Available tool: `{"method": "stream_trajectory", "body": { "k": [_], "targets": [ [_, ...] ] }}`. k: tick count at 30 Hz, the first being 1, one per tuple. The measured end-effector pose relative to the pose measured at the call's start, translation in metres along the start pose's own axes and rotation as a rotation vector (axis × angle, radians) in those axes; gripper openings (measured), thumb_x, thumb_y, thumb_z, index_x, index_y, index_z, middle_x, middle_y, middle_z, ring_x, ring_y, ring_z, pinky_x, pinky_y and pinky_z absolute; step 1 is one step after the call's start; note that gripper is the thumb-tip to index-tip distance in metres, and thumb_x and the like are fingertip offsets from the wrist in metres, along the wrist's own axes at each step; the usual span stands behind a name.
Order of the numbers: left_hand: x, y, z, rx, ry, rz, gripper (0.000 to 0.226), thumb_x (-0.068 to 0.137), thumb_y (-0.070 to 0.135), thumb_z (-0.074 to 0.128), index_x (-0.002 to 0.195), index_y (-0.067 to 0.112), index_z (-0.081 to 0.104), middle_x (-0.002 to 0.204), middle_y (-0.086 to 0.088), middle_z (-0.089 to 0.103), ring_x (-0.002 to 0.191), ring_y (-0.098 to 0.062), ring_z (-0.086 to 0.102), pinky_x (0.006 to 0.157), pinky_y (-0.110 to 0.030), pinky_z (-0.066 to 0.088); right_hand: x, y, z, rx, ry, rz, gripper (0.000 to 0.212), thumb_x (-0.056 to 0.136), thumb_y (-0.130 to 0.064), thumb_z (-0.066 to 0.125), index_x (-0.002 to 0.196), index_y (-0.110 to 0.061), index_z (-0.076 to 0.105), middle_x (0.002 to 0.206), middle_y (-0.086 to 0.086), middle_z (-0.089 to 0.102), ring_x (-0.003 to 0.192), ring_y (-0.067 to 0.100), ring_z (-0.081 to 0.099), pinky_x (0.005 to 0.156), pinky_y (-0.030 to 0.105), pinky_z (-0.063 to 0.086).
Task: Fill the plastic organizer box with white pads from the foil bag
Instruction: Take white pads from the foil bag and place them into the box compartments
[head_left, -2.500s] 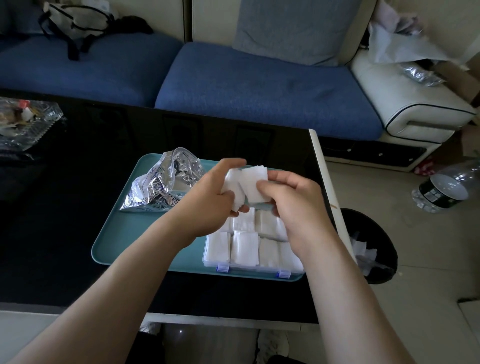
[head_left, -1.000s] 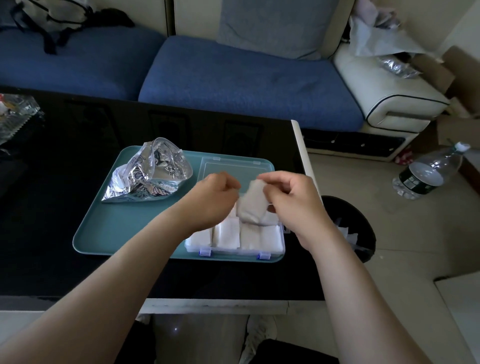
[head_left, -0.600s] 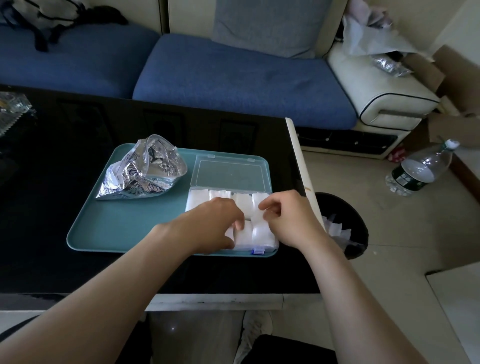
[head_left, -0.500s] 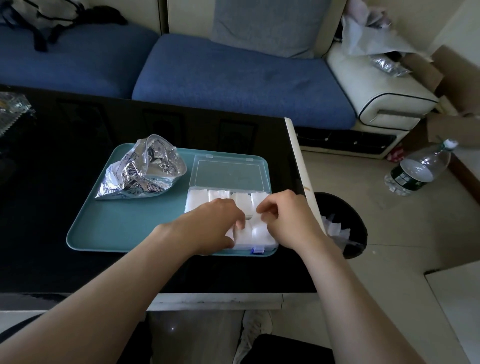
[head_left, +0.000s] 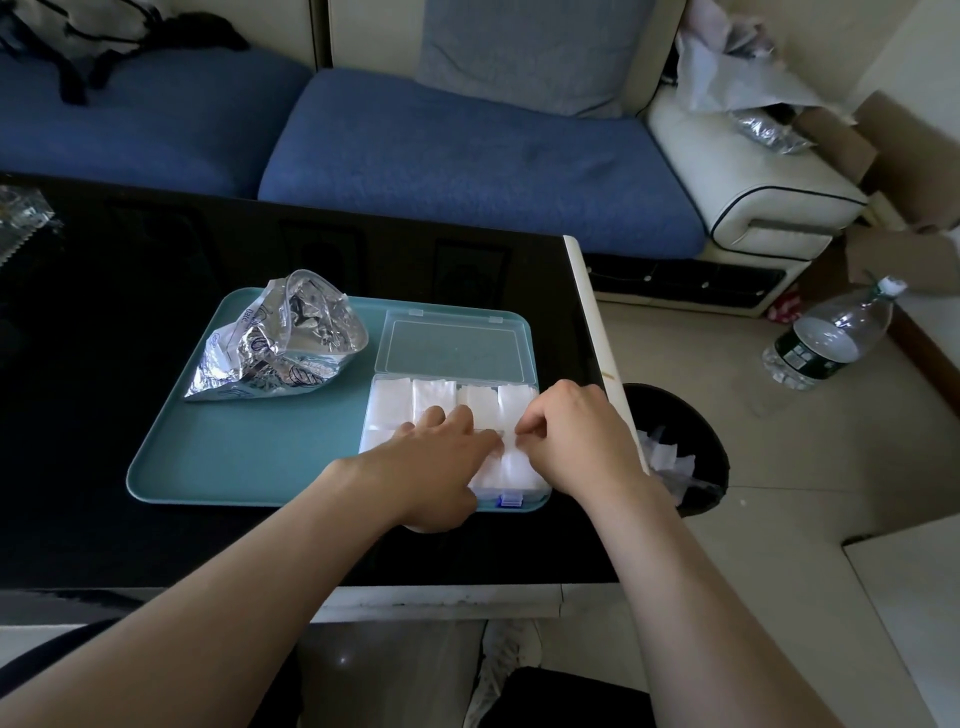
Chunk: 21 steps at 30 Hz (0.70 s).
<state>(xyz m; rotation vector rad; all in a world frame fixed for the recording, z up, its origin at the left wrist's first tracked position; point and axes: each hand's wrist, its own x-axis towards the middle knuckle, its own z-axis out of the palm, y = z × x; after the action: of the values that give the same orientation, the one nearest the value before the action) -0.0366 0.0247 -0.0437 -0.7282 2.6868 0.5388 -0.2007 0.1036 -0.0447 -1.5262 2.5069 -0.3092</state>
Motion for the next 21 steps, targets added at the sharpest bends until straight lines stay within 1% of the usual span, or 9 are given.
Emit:
{"method": "stream_trajectory", "body": {
  "k": [2,5,6,8,10,12,15,18,21],
  "targets": [
    [0.001,0.003,0.003,0.035,0.017,0.003,0.063,0.099,0.033,0.055,0.158,0.033,0.031,0.139,-0.004,0.039,0.130,-0.030,0.039,0.109,-0.046,0.040,0.001,0.000,0.001,-0.004,0.002,0.029,0.029,0.087,-0.013,0.068,0.060,-0.022,0.065,0.069,-0.003,0.058,0.064,0.018,0.056,0.048,0.023,0.033],
    [0.002,0.004,0.006,0.067,0.034,0.004,0.061,0.098,0.041,0.056,0.155,0.033,0.035,0.139,-0.004,0.040,0.129,-0.030,0.040,0.108,-0.046,0.041,0.003,0.000,0.004,0.011,-0.001,0.094,0.029,0.082,-0.010,0.065,0.057,-0.019,0.054,0.065,-0.002,0.050,0.058,0.019,0.048,0.046,0.022,0.028],
    [0.002,0.003,0.006,0.067,0.035,0.002,0.060,0.098,0.043,0.056,0.154,0.034,0.036,0.138,-0.004,0.040,0.129,-0.030,0.040,0.107,-0.046,0.040,0.004,-0.001,0.006,0.022,-0.011,0.125,0.023,0.080,-0.011,0.066,0.061,-0.019,0.057,0.066,-0.002,0.051,0.059,0.019,0.049,0.046,0.023,0.031],
    [0.002,0.003,0.007,0.065,0.031,0.001,0.060,0.099,0.046,0.056,0.154,0.034,0.036,0.139,-0.003,0.039,0.129,-0.029,0.039,0.107,-0.046,0.040,0.007,0.000,0.008,0.066,-0.008,0.230,0.010,0.077,-0.021,0.077,0.075,-0.018,0.068,0.070,-0.003,0.060,0.061,0.018,0.057,0.047,0.023,0.038],
    [0.002,0.003,0.007,0.068,0.025,0.008,0.061,0.099,0.049,0.055,0.155,0.034,0.035,0.139,-0.003,0.039,0.129,-0.029,0.038,0.108,-0.046,0.039,0.007,0.004,0.008,0.116,0.002,0.338,0.031,0.072,-0.036,0.088,0.078,-0.017,0.065,0.067,-0.004,0.056,0.058,0.016,0.054,0.046,0.023,0.032],
    [0.002,0.003,0.006,0.061,0.019,0.012,0.060,0.100,0.051,0.054,0.155,0.034,0.036,0.139,-0.002,0.040,0.128,-0.028,0.039,0.108,-0.046,0.040,0.006,0.008,0.006,0.155,-0.025,0.378,0.040,0.070,-0.045,0.090,0.078,-0.017,0.063,0.065,-0.003,0.055,0.057,0.016,0.054,0.047,0.023,0.031],
    [0.000,0.004,0.001,0.041,0.030,0.009,0.054,0.100,0.051,0.055,0.151,0.035,0.043,0.133,-0.001,0.044,0.125,-0.027,0.041,0.108,-0.045,0.039,0.004,0.007,0.002,0.183,-0.089,0.326,0.030,0.079,-0.039,0.088,0.087,-0.018,0.067,0.080,-0.003,0.068,0.072,0.014,0.065,0.053,0.026,0.042],
    [-0.003,0.002,-0.009,-0.005,0.090,0.031,0.043,0.096,0.045,0.060,0.138,0.035,0.057,0.125,0.001,0.049,0.119,-0.024,0.045,0.104,-0.042,0.038,0.002,0.002,-0.005,0.165,-0.078,0.265,0.024,0.079,-0.025,0.080,0.096,-0.021,0.062,0.092,-0.002,0.066,0.079,0.015,0.063,0.055,0.028,0.041],
    [-0.006,-0.006,-0.019,-0.235,0.276,0.050,0.028,0.091,0.026,0.063,0.117,0.030,0.072,0.112,0.003,0.057,0.111,-0.020,0.056,0.099,-0.039,0.048,0.000,-0.009,-0.012,0.231,-0.059,0.204,0.026,0.078,-0.017,0.076,0.100,-0.021,0.063,0.095,-0.003,0.063,0.081,0.018,0.062,0.059,0.028,0.043]
  ]
}}
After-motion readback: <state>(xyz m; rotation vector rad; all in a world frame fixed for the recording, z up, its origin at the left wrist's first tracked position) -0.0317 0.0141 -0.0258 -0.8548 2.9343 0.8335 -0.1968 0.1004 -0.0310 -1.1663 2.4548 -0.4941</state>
